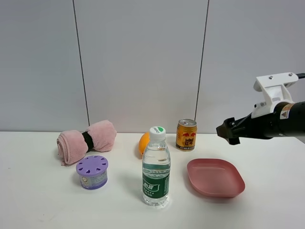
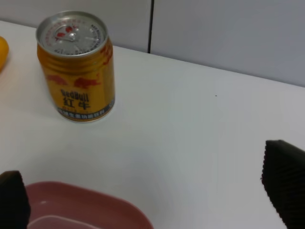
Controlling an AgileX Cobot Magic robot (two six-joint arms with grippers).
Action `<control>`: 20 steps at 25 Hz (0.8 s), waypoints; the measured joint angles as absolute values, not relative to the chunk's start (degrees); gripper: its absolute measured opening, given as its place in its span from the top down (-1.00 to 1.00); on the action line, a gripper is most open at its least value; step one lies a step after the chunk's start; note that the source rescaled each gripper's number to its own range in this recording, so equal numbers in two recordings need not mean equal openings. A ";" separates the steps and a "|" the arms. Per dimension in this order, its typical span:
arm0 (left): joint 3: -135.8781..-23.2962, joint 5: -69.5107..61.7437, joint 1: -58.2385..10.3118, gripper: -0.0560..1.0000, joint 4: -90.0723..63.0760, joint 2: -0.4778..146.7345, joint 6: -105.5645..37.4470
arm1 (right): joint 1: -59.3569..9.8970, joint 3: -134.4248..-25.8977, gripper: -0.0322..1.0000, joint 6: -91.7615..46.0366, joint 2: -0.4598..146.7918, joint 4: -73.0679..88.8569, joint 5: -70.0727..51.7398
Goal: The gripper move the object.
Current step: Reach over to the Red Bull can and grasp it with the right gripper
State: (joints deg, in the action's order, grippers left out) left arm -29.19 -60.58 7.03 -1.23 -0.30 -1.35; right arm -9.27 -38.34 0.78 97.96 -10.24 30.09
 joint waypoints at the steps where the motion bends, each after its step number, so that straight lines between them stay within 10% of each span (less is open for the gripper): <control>1: -29.19 -60.58 7.03 -1.00 -1.23 -0.30 -1.35 | -9.27 -38.34 -1.00 0.40 99.65 -10.36 32.46; 20: -29.19 -60.58 7.03 -1.00 -1.23 -0.30 -1.35 | -9.27 -46.25 -1.00 -3.06 117.94 -10.37 49.80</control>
